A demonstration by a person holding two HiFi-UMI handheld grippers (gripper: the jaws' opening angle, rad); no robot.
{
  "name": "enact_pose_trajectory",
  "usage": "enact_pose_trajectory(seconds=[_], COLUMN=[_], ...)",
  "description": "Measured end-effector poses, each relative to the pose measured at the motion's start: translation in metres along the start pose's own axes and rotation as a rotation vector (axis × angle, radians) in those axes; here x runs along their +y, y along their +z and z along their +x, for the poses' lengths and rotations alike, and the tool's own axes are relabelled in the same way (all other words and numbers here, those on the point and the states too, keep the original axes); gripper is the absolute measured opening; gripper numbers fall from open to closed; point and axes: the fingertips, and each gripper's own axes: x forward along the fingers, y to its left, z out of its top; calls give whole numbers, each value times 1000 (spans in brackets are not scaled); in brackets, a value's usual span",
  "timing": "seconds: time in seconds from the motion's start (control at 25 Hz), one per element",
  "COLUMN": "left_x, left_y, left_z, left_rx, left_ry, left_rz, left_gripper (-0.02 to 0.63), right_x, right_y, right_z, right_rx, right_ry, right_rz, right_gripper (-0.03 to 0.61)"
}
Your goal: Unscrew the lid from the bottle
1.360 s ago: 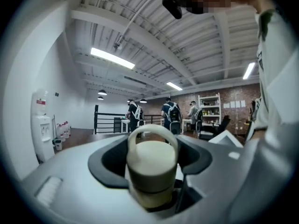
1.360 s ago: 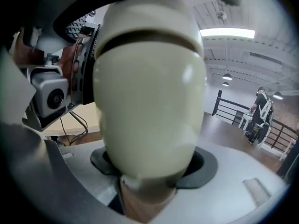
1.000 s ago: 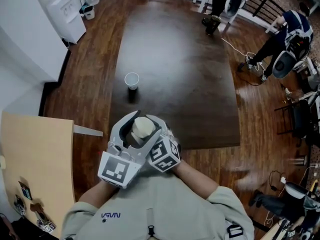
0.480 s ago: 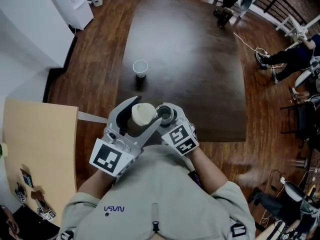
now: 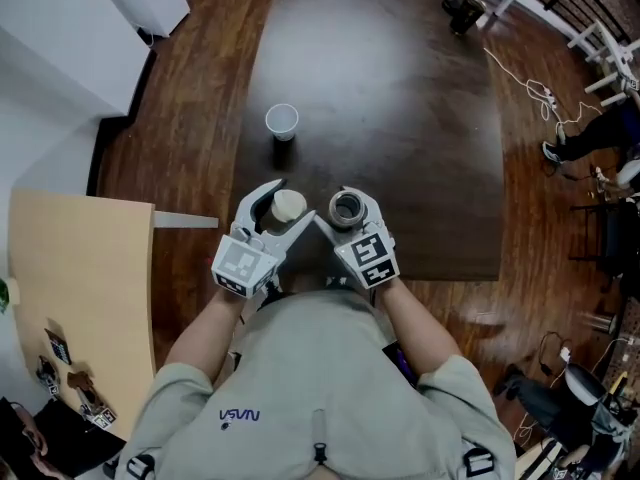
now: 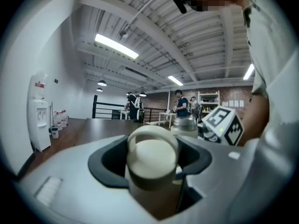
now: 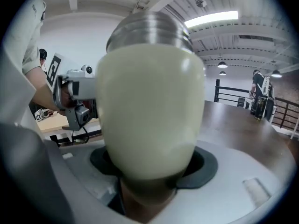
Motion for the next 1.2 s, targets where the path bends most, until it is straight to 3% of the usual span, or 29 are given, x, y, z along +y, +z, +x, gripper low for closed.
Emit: enact_pose_trajectory(seconds=[0.2,0.44,0.84,1.2], left_x=[7,9,15,14], left_y=[-49,-83,-122,-168], left_z=[6,20,21,26], left_rx=[87,167,266,487], left_ry=[8,19,-6,-24], left_rz=[17,70,113,108], left_gripper=[299,299,298,304], right_x=[7,0,8,8], right_y=[-20,-29,-28,-28], right_z=[14,18,20,20], right_rx=[16,2,-30,-53], right_ry=[26,21,65,102], right_rz=[13,24,-55,-35], right_gripper=[301,301,301,301])
